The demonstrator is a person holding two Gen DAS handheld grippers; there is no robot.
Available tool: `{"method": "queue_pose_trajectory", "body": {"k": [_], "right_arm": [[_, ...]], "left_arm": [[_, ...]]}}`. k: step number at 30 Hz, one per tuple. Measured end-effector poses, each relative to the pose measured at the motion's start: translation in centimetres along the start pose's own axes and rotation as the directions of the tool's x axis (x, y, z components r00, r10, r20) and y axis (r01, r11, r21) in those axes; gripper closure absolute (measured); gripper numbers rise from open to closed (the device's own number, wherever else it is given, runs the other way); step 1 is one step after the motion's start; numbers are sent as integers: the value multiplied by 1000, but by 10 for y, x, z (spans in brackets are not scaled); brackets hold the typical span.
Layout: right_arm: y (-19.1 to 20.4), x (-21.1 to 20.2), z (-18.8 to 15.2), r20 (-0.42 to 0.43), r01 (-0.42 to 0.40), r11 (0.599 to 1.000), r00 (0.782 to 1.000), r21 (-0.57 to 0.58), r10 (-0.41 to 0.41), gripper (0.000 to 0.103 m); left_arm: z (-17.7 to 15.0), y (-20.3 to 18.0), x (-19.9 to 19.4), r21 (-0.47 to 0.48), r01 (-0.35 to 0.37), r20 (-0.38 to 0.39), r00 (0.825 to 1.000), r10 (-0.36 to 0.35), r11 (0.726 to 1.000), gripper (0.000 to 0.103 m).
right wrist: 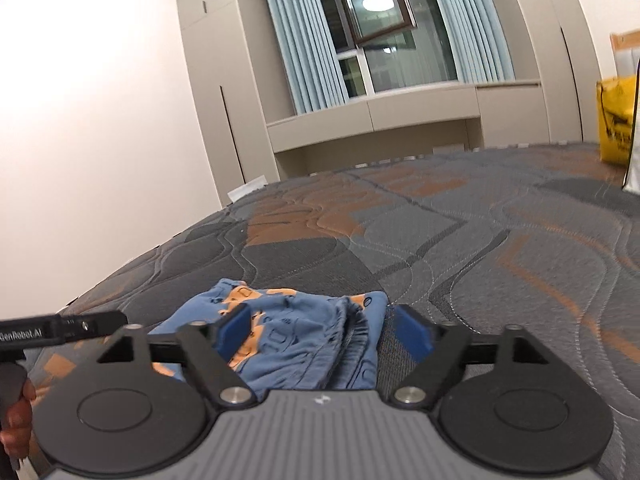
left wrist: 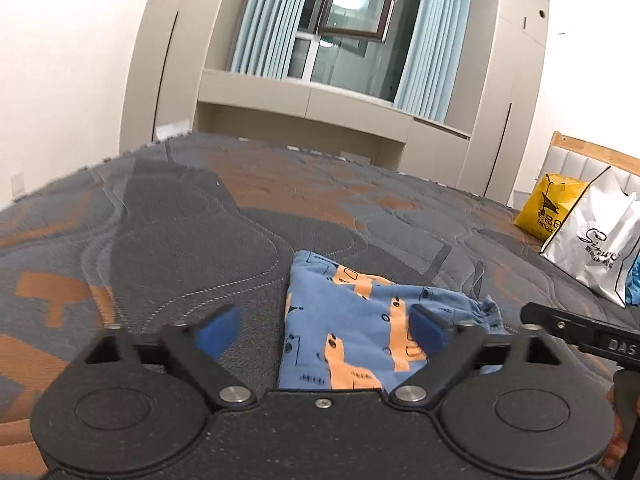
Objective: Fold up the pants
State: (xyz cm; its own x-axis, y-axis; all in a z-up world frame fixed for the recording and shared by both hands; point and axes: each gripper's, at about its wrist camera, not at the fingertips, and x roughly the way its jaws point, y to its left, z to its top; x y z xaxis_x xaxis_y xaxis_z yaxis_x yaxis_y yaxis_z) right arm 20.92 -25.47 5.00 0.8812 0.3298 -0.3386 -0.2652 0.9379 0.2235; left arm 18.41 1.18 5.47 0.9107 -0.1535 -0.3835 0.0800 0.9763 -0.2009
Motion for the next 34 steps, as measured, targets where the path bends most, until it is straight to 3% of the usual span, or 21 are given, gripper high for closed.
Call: {"method": "queue_pose_trajectory", "body": {"k": [5,16,20,34], "right_arm": [[17,-35,-12,36,4,999,999,-40,-2,0],[41,-98,-51,83,68,995,995,-79,-62,0],[42,-107,-63,66,82,993,995,-87,-76,0],[44,-114,-65,65,77,992,995,-95,-71,0]], "left_arm": [[-15,-6,-33,67,-31,35,999,29,997,1],[-56,-5,-88,123,-75,68,995,67,990,1],[-67,-8,-97,159,-84,77,994,73,984,1],[-69,-9,-103,153,-91,89,993,78,984,1]]}}
